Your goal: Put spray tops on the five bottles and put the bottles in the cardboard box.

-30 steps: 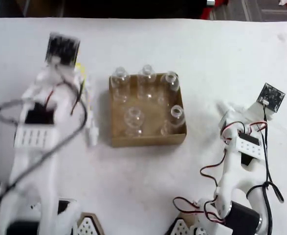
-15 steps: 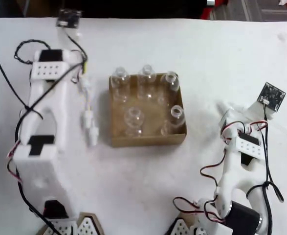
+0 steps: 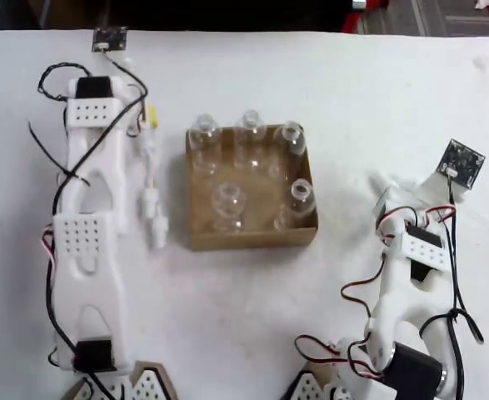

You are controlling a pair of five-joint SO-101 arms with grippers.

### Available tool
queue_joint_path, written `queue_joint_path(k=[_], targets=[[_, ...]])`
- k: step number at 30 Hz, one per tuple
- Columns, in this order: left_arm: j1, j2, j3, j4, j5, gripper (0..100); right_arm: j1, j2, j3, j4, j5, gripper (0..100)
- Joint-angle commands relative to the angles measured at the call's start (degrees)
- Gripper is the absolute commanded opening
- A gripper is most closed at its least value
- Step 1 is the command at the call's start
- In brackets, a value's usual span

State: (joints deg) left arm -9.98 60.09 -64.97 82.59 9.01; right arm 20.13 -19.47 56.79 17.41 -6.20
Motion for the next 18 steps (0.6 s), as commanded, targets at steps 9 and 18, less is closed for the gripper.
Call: queue_joint_path(k=[9,18], targets=[[-0.92,11.47,-21.45,7.47,8.44,16,-2.33,-0.22,-2.11,-1.19,2.81,4.9],[-0.75,15.52,-22.51,6.33,8.44,14,-2.33,-0.22,-2.11,-1.19,2.81,4.9]])
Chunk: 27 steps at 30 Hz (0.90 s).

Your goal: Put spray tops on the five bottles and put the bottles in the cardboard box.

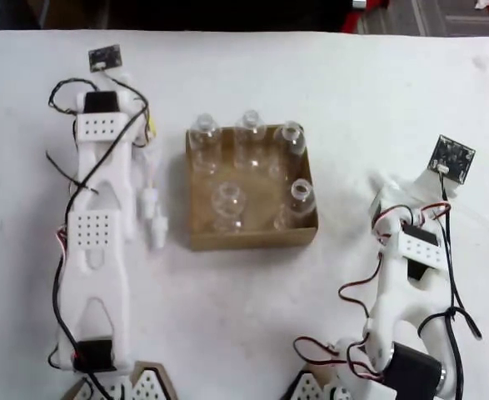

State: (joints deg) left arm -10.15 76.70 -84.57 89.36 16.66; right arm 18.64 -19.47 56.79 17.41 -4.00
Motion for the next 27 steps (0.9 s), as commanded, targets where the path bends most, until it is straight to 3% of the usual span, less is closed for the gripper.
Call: queue_joint_path(k=[1,7,11,17,27], targets=[[-0.57,-1.10,-2.90,-0.44,0.79,14,-0.84,-0.22,-2.11,-1.19,0.62,4.9],[-0.40,-1.10,-2.90,0.53,0.79,13,-0.84,-0.22,-2.11,-1.19,0.62,4.9],[-0.31,-1.36,-3.08,0.88,0.79,1,-0.84,-0.22,-2.11,-1.19,0.70,4.9],[0.31,-6.20,-11.87,8.00,0.70,3,-0.84,-0.22,-2.11,-1.19,0.70,4.9],[5.93,-20.53,-10.81,10.37,0.35,2,-0.84,-0.22,-2.11,-1.19,0.70,4.9]])
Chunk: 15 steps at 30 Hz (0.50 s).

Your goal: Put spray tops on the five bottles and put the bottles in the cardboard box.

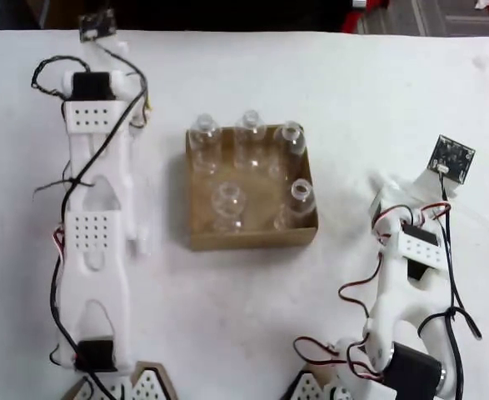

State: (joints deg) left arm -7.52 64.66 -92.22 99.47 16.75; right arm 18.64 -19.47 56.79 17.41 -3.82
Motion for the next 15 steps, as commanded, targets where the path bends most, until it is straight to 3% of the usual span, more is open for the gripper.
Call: queue_joint_path(k=[1,6,10,15], targets=[[4.18,-9.54,-3.16,-0.53,0.26,2,-0.84,-0.22,-2.11,-1.19,0.53,4.9],[7.34,-14.29,-3.16,-6.07,-0.88,2,-0.84,-0.22,-2.02,-1.19,0.53,4.9],[9.54,-17.10,-3.16,-8.44,-9.67,2,-0.84,-0.22,-2.02,-1.19,0.53,4.9],[12.79,-24.40,-3.16,-5.63,-17.14,2,-0.84,-0.22,-2.02,-1.19,0.53,4.9]])
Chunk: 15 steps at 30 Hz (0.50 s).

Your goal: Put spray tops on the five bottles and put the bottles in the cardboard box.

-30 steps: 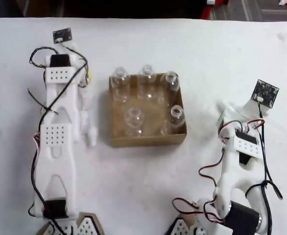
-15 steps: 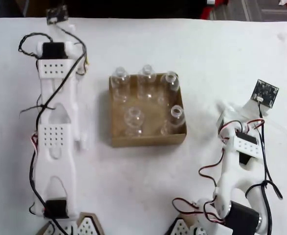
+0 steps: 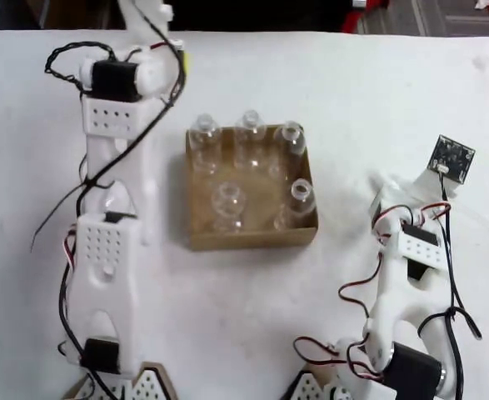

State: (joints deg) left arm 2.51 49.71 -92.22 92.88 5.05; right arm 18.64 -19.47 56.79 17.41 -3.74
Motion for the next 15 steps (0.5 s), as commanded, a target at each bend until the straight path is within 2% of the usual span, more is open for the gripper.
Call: queue_joint_path(k=[1,5,8,13,15], targets=[[3.74,-11.82,-3.16,2.29,-6.59,2,-0.84,-0.22,-2.02,-1.19,0.44,4.9],[8.40,-22.11,-3.16,9.05,-13.98,2,-0.84,-0.22,-2.02,-1.19,0.44,4.9],[8.57,-28.62,-3.16,9.14,-16.26,2,-0.84,-0.22,-2.02,-1.19,0.44,4.9],[8.57,-36.35,-2.64,9.49,-15.56,2,-0.84,-0.22,-2.02,-1.19,0.44,4.9],[8.48,-39.52,-2.55,9.67,-12.75,2,-0.84,-0.22,-2.02,-1.19,0.44,4.9]])
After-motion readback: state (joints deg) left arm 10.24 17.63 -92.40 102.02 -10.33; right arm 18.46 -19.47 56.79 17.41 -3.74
